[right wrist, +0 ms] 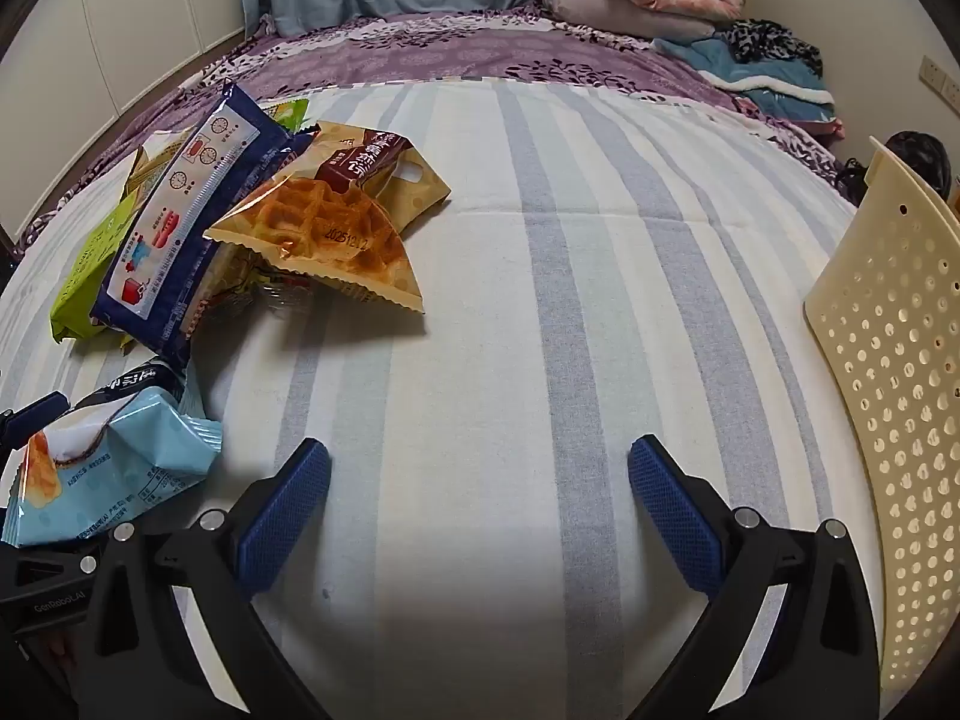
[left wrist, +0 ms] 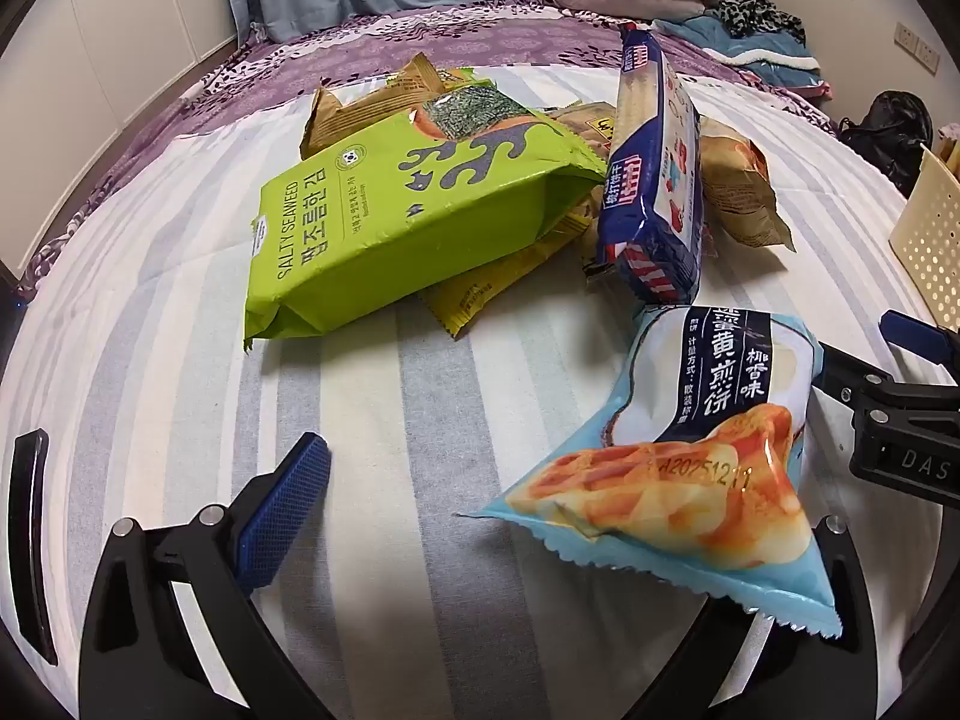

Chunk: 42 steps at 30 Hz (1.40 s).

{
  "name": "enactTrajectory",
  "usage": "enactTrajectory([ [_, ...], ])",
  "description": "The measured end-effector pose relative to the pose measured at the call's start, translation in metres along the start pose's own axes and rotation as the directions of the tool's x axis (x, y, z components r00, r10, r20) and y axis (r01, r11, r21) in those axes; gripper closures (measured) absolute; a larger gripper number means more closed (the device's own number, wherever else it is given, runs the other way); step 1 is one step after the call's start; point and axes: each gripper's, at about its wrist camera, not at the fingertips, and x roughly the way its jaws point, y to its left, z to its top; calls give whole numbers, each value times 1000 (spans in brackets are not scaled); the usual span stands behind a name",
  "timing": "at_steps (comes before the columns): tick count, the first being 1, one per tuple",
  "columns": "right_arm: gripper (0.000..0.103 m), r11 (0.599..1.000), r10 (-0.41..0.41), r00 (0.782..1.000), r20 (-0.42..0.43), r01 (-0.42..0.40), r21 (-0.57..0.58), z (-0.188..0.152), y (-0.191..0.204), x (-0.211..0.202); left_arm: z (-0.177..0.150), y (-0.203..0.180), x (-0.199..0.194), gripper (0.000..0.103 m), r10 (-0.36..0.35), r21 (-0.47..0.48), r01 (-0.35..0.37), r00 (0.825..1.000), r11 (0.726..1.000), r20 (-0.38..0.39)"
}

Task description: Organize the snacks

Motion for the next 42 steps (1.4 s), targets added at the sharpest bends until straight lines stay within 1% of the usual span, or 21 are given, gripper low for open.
enactTrajectory([
  [12,5,1000,-8,1000,0,8,-4,0,2,-1,0,0,0,2,2,1,-2,1000,1000,-1],
  [18,5,1000,3,1000,-1,-3,4,0,-1,1,0,-1,0,2,2,1,-2,1000,1000,0],
  [42,5,1000,0,1000,-2,0,2,-1,0,1,0,0,1,2,0,0,0,1000,1000,-1],
])
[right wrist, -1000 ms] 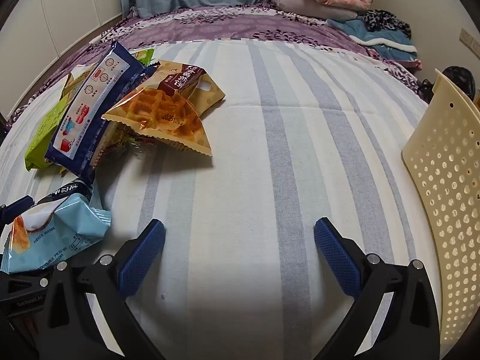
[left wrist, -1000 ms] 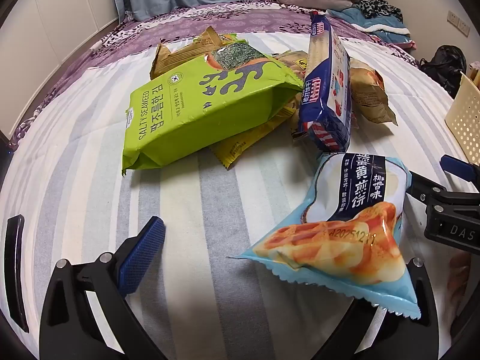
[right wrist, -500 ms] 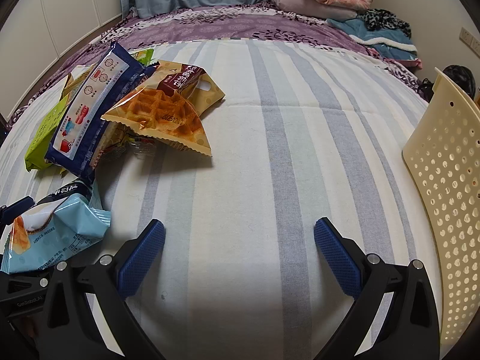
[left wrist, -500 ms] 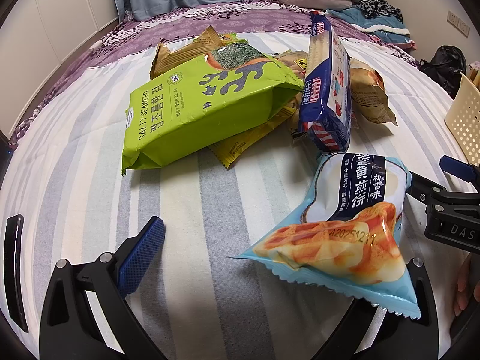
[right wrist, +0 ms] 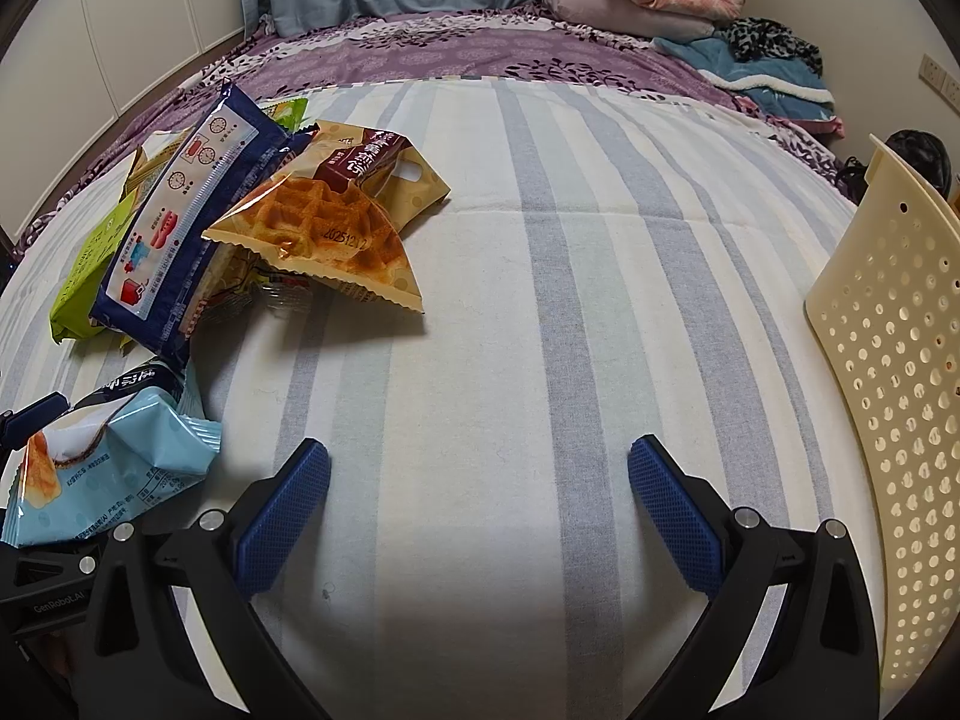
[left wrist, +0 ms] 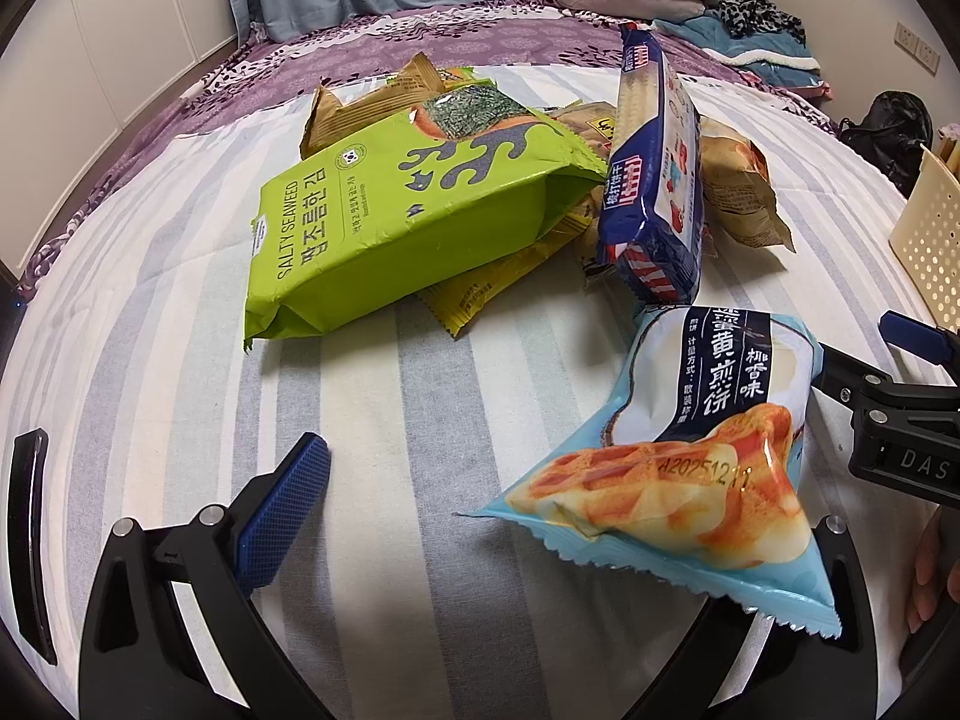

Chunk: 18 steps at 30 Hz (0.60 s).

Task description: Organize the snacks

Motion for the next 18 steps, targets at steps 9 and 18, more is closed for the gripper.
enactTrajectory([
  [9,5,1000,-5,1000,-1,5,-4,1,2,0,0,0,0,2,0,0,0,1000,1000,-1],
  [18,5,1000,-4,1000,2,4,-2,0,3,-2,1,-1,0,2,1,0,-1,1000,1000,0],
])
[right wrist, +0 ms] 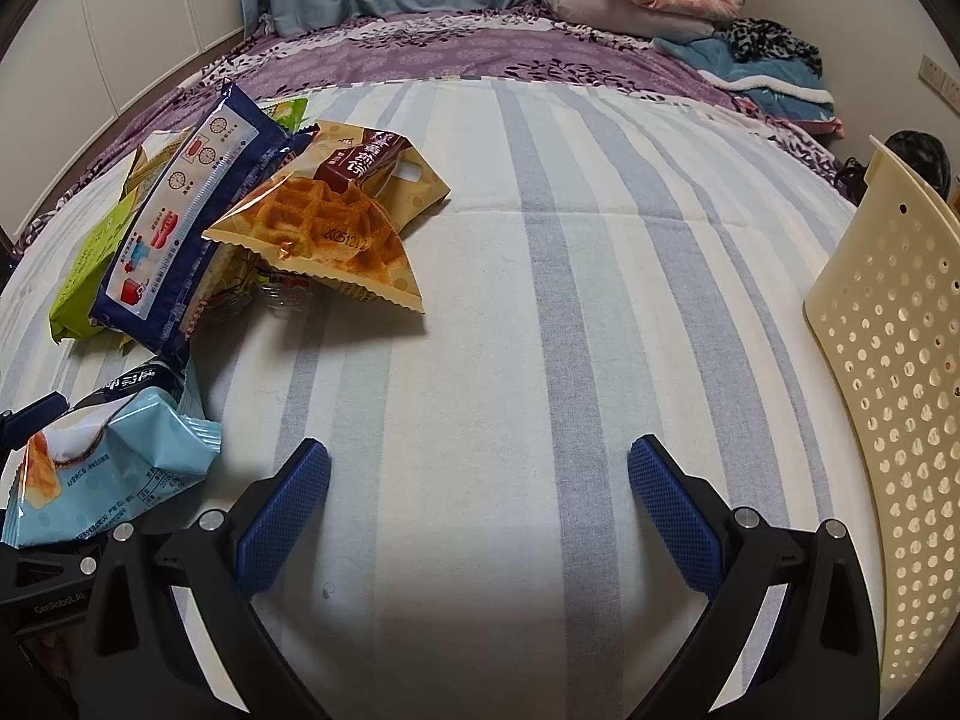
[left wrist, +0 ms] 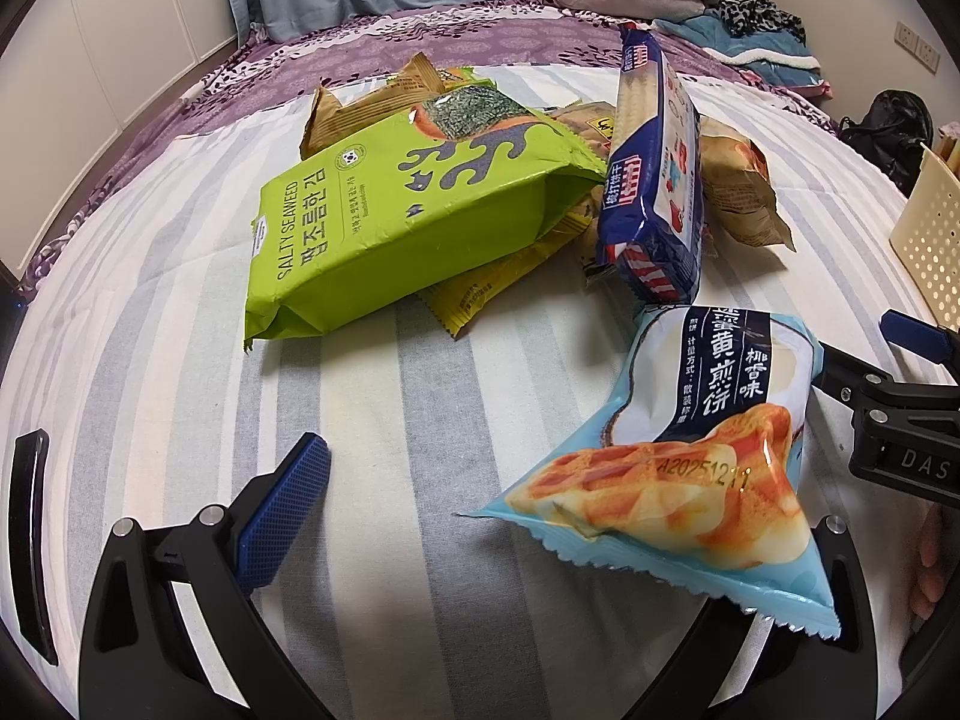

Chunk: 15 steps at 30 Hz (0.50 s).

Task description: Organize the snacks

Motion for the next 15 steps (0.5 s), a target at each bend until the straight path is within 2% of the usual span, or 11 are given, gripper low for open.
enactTrajectory([
  [15,5,1000,20,1000,18,-20,-2,-5,-4,-8,-4,10,-16,2,46,-45,-45,999,998,23],
])
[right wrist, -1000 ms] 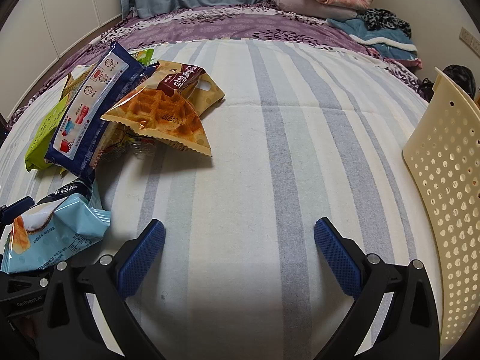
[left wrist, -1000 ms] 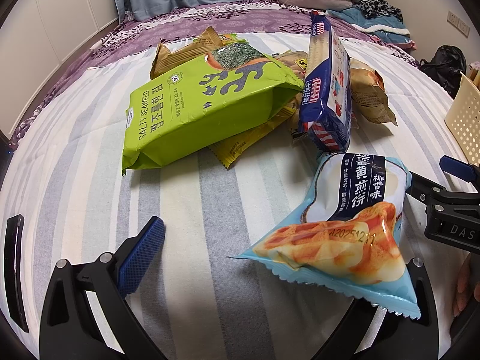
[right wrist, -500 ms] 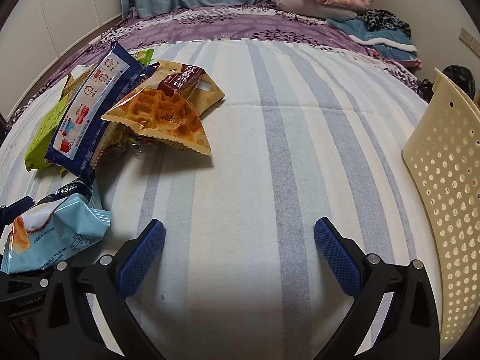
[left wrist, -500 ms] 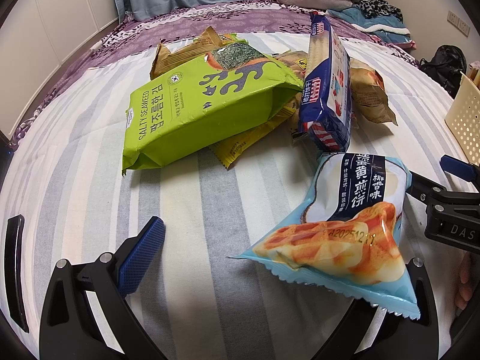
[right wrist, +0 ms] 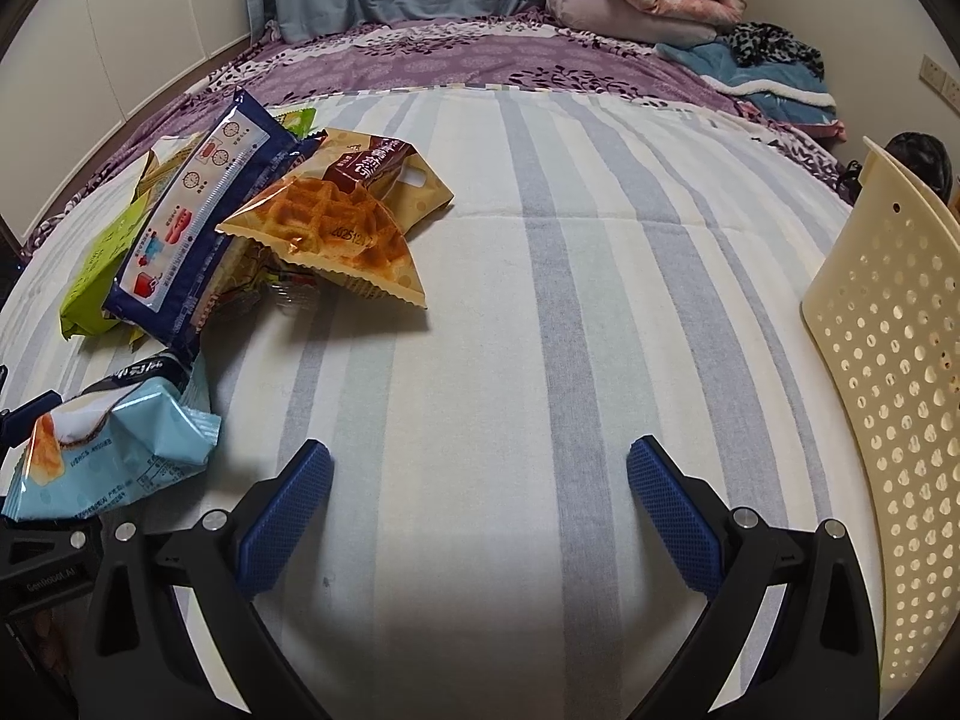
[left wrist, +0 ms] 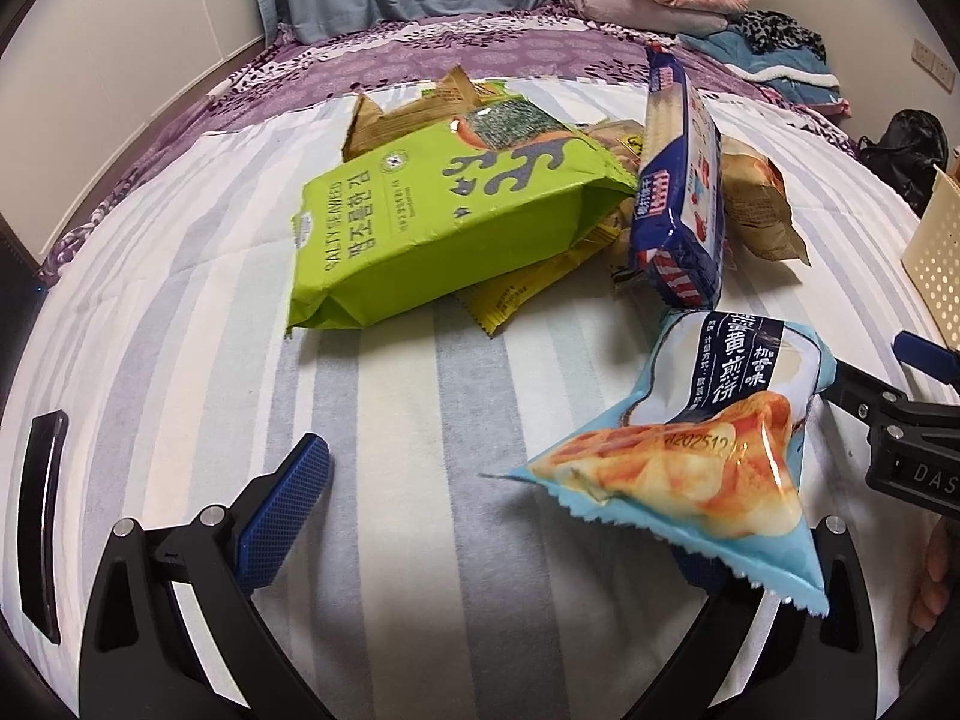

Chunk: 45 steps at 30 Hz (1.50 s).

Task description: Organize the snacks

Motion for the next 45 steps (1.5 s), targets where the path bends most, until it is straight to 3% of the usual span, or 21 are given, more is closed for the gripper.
enactTrajectory([
  [17,5,991,131,983,128,-133,7,1,-5,-40,9,16,-42,2,36,-24,-34,995,999,92],
  [28,5,992,128,983,134,-127,-14,1,1,-44,7,41,-65,2,69,-79,-59,989,995,133],
  [45,5,992,125,981,150,-124,-15,-2,0,-53,10,51,-85,2,62,-111,-44,984,993,169],
])
